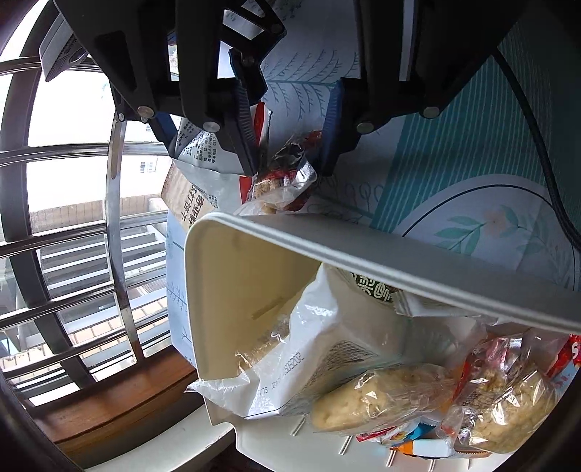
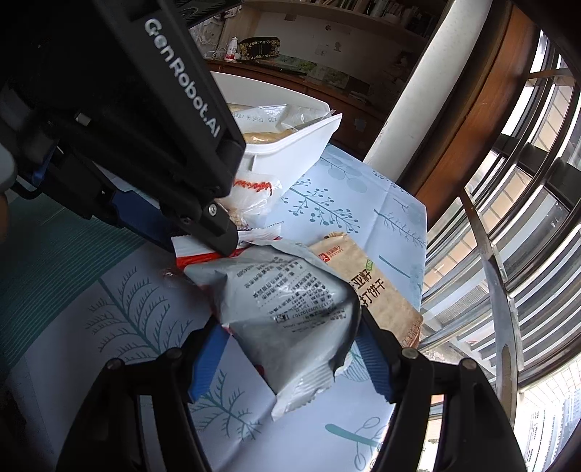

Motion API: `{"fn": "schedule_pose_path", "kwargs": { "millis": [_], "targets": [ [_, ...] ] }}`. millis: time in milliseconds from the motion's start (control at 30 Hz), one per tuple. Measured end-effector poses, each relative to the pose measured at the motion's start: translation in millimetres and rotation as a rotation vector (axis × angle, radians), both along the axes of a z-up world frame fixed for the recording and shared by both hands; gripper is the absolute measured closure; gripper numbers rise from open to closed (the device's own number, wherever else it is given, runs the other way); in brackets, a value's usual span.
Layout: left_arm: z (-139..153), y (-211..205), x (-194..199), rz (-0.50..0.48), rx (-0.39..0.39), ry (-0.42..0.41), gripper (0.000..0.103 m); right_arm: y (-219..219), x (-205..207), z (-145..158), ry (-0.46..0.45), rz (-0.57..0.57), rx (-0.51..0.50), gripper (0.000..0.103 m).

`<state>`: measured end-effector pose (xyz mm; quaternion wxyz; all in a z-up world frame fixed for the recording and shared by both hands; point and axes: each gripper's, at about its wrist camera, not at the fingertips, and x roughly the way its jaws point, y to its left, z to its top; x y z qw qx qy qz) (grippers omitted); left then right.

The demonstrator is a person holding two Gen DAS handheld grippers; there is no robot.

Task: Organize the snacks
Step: 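Grasp the grey foil bag with the right tool while the left tool grasps the small nut bag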

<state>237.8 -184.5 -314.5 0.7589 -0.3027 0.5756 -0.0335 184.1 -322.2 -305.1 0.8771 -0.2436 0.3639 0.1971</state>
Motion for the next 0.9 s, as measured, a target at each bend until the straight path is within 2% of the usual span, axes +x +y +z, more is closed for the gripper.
{"fn": "schedule_pose_path", "kwargs": {
  "millis": [367, 433, 533, 633, 900],
  "targets": [
    [2.9, 15.7, -6.8, -0.029, -0.072, -0.027, 0.071, 2.3, -0.4, 8.6, 0.02, -0.007, 0.039, 0.035],
    [4.4, 18.5, -6.4, -0.041, -0.073, -0.026, 0.064, 2.0, -0.9, 11.0, 0.023, -0.016, 0.042, 0.035],
    [4.7, 19.7, -2.7, -0.062, -0.077, -0.012, 0.061, 2.0, -1.5, 15.0, 0.017, -0.039, 0.038, 0.035],
    [6.0, 18.3, -0.4, -0.071, -0.06, -0.02, 0.057, 1.0, -3.1, 18.1, 0.002, -0.057, 0.03, 0.035],
    [-0.2, 17.8, 4.8, -0.056, -0.008, 0.003, 0.056, -8.3, -8.9, 17.6, -0.009, -0.112, -0.015, 0.035]
  ]
}}
